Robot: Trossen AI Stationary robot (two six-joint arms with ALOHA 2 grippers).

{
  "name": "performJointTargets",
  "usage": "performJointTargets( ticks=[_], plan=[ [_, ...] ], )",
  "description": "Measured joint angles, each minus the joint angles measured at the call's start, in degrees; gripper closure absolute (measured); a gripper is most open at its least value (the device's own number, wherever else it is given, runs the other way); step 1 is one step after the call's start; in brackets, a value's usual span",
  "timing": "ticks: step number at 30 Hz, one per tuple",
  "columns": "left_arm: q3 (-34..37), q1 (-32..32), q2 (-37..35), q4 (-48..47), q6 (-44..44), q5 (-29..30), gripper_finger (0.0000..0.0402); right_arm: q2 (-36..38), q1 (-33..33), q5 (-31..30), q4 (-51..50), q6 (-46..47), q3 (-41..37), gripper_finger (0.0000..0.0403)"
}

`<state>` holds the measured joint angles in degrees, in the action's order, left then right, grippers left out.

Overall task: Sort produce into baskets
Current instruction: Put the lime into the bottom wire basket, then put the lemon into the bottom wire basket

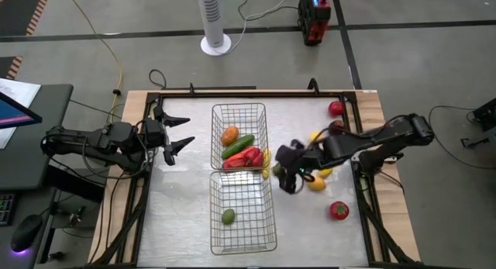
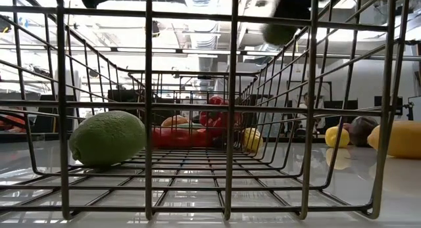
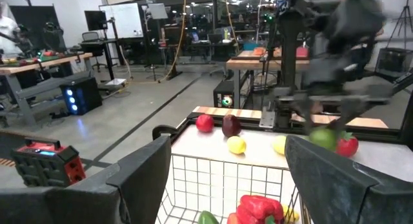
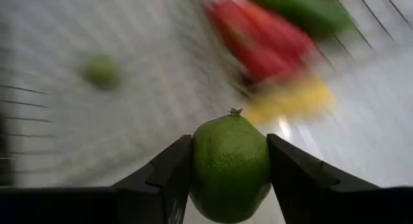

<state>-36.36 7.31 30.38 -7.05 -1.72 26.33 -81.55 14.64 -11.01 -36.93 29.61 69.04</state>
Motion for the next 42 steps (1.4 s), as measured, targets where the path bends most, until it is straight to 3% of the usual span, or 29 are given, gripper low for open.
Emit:
performJointTargets(
  ticks=[4, 11, 17, 25, 34, 42],
  plan=[
    [0.0, 0.0, 0.0, 0.0, 0.0, 0.0, 0.011, -2.1, 3.5, -0.5, 12.3, -8.1, 0.0, 0.0186],
    [0.0, 0.0, 0.0, 0.0, 0.1, 0.0, 0.011, -5.9, 3.8, -2.3, 14.6, -8.5, -0.1, 0.014],
    [0.0, 0.0, 0.0, 0.0, 0.1, 0.0, 0.011, -4.8, 2.4, 0.8, 7.5, -3.9, -0.1, 0.0083],
    [0.0, 0.0, 0.0, 0.0, 0.1, 0.0, 0.011, -3.5, 3.5, 0.4, -22.9, 9.6, -2.1, 0.0079],
    [0.0, 0.0, 0.0, 0.2, 0.5, 0.0, 0.011, -3.6, 7.1, 3.4, -24.4, 13.0, -15.2, 0.0096],
    [0.0, 0.0, 0.0, 0.3, 0.5, 0.0, 0.011, -3.6, 6.6, 3.9, -16.9, 12.3, -22.7, 0.0099]
  ],
)
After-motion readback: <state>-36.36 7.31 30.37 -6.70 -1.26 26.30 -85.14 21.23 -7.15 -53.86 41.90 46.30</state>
